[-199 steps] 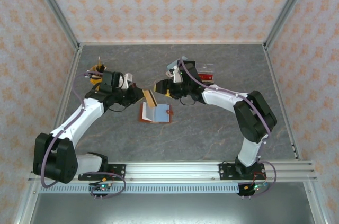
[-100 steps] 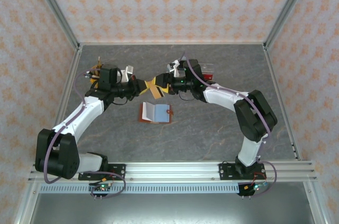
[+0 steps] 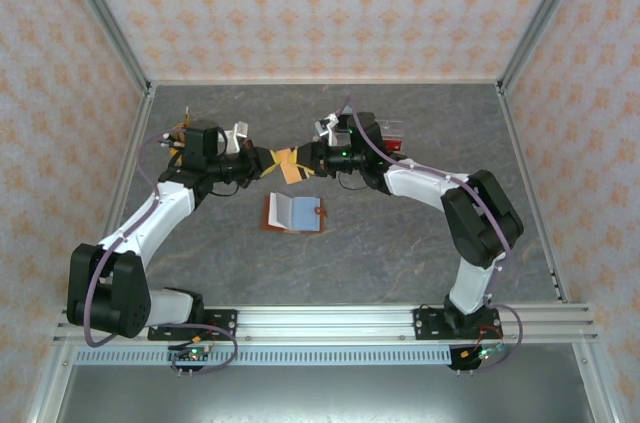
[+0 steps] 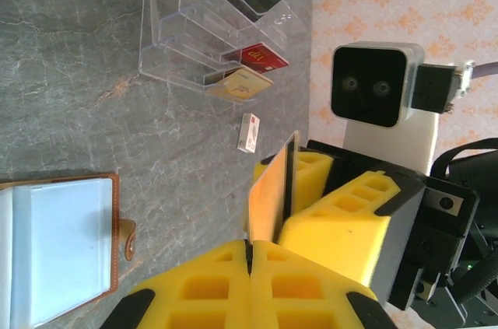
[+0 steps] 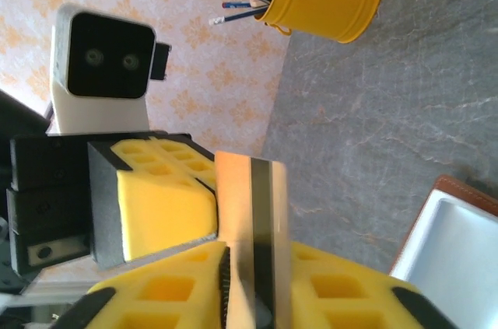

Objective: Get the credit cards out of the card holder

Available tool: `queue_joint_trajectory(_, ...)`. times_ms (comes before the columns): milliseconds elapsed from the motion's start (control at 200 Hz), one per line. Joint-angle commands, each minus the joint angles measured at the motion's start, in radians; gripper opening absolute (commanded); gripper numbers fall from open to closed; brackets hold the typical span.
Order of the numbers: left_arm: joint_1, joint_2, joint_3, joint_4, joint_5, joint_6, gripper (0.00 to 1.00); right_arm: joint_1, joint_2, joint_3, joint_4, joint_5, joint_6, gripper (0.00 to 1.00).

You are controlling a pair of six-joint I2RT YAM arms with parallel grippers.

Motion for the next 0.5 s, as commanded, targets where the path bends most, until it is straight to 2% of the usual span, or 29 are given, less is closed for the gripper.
queue_joint_trajectory(0,0.014,-0.009,0.060,-0.134,-0.041,0.089,0.07,-0.001,-0.012,0.025,-0.076,0.016,-0.086,0.09)
queue_joint_trajectory(40,0.016,-0.015,0.083,-0.213,-0.086,0.135,0.13,-0.002,-0.020,0.033,-0.133,0.044,-0.131,0.00)
queue_joint_trajectory(240,0.026,-0.064,0.175,-0.502,-0.347,0.270,0.50,-0.063,-0.099,0.061,-0.407,0.238,-0.360,0.00)
queue_joint_trajectory(335,0.027,-0.093,0.193,-0.595,-0.506,0.285,0.69,-0.087,-0.135,0.126,-0.612,0.383,-0.532,0.00)
queue_joint_trajectory(495,0.029,-0.130,0.198,-0.675,-0.684,0.355,0.87,-0.104,-0.174,0.240,-0.866,0.706,-0.784,0.00)
